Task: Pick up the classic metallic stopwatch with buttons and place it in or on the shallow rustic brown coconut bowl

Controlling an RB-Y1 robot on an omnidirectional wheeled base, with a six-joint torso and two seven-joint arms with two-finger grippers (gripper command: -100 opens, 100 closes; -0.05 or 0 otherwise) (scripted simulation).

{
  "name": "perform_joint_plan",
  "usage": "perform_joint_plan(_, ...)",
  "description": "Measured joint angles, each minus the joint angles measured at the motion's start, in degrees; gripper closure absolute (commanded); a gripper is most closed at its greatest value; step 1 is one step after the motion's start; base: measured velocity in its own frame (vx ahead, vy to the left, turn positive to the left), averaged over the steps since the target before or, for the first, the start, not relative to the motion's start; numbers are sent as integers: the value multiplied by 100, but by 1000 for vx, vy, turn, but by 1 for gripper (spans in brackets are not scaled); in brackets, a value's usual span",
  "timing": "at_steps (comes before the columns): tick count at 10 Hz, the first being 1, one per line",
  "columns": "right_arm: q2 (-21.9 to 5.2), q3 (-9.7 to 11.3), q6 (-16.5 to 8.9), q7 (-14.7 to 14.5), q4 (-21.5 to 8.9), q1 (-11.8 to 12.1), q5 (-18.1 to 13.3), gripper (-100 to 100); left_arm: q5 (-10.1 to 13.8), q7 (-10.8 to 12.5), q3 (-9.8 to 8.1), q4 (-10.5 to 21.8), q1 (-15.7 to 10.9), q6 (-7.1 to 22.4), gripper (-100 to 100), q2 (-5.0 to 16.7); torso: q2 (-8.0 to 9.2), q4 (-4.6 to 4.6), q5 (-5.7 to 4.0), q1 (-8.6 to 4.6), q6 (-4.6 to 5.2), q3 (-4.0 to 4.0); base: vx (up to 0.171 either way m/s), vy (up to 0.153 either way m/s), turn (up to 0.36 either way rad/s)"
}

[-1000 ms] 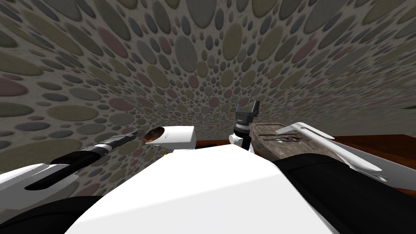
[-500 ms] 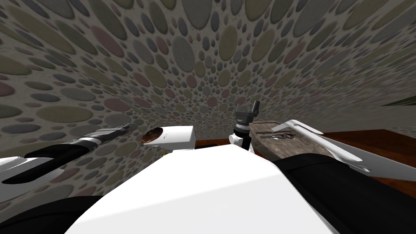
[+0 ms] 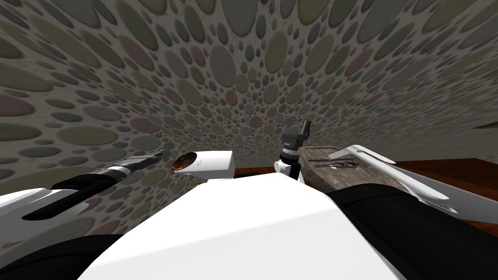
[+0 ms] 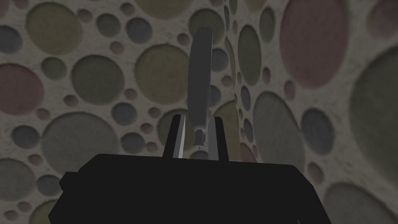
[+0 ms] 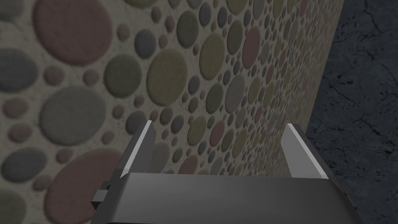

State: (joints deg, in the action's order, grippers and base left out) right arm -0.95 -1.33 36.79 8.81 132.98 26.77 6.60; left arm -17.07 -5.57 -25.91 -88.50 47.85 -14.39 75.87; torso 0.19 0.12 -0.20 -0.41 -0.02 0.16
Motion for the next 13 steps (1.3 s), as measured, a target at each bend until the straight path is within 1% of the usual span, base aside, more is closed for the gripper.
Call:
perform_joint_plan(1,0,0,0,0,0,0,0,0,48,2,130,20,-73,-44,100,-29,0,0,-1,-1,3,0,21,10,68)
perform_joint_plan(2,0,0,0,0,0,0,0,0,115,-2,270,-45,-104,-72,100,-107,-1,-1,1,-2,0,-1,32,16,102)
perform_joint_plan(3,0,0,0,0,0,0,0,0,230,37,330,-164,-3,-122,100,-153,-1,0,-1,-1,-3,-1,35,13,82)
perform_joint_plan(4,0,0,0,0,0,0,0,0,291,37,520,-236,-82,-127,100,-248,-5,-1,3,-1,3,-3,38,8,117)
perform_joint_plan(5,0,0,0,0,0,0,0,0,423,61,657,-372,-24,-165,100,-343,-4,-2,2,-4,-2,-3,11,-5,31)
perform_joint_plan(6,0,0,0,0,0,0,0,0,438,69,683,-392,-5,-182,-100,-357,0,3,-6,-5,5,1,0,0,0)
perform_joint_plan(10,0,0,0,0,0,-1,0,0,436,68,681,-389,-6,-181,-100,-356,4,4,-6,-6,5,4,0,0,0)
perform_joint_plan(11,0,0,0,0,0,-1,0,0,436,68,681,-389,-6,-181,0,-356,4,4,-6,-6,5,4,0,0,0)
perform_joint_plan(12,0,0,0,0,0,-1,0,0,436,68,681,-389,-6,-181,-100,-356,5,4,-6,-6,5,4,10,7,91)
perform_joint_plan(13,0,0,0,0,0,0,0,0,469,112,631,-419,42,-182,-100,-259,2,4,-7,-4,3,3,28,1,95)
